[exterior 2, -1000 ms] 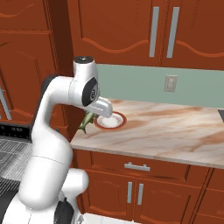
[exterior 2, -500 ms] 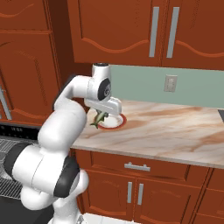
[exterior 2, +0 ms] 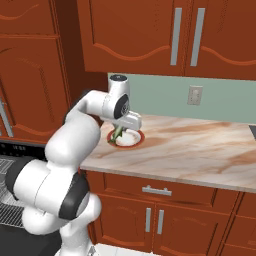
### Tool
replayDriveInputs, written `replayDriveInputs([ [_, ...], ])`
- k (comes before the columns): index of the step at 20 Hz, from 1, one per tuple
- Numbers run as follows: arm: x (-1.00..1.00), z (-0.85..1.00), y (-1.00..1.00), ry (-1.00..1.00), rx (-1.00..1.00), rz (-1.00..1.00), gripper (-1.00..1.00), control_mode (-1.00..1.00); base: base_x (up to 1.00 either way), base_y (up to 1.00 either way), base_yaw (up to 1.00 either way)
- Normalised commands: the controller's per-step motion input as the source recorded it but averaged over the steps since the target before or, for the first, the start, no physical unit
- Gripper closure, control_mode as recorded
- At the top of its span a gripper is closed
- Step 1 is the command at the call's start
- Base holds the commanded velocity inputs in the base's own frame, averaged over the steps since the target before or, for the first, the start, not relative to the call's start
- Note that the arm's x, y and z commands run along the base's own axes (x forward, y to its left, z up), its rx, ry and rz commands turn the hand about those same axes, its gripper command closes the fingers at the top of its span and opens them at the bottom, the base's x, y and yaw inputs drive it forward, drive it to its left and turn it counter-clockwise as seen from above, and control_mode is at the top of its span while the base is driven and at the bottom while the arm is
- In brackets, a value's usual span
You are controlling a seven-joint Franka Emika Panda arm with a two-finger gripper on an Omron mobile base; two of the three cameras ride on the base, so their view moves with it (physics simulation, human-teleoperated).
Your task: Take the fish from the oven and place it on the plate on the counter.
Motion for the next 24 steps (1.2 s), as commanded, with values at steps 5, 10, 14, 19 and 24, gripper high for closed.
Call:
replayDriveInputs([
  [5, 0.09, -0.01, 0.00, -0.24, 0.01, 0.08, 1.00, -1.00, 0.00, 0.00, 0.00],
  [10, 0.29, -0.12, 0.01, -0.25, 0.00, 0.12, 1.00, -1.00, 0.00, 0.00, 0.00],
  [14, 0.27, 0.00, 0.06, -0.13, 0.00, 0.11, 1.00, -1.00, 0.00, 0.00, 0.00],
  [19, 0.11, 0.00, 0.01, 0.02, -0.02, 0.09, 1.00, -1.00, 0.00, 0.00, 0.00],
  [24, 0.32, 0.00, 0.03, 0.08, -0.05, 0.07, 1.00, -1.00, 0.00, 0.00, 0.00],
])
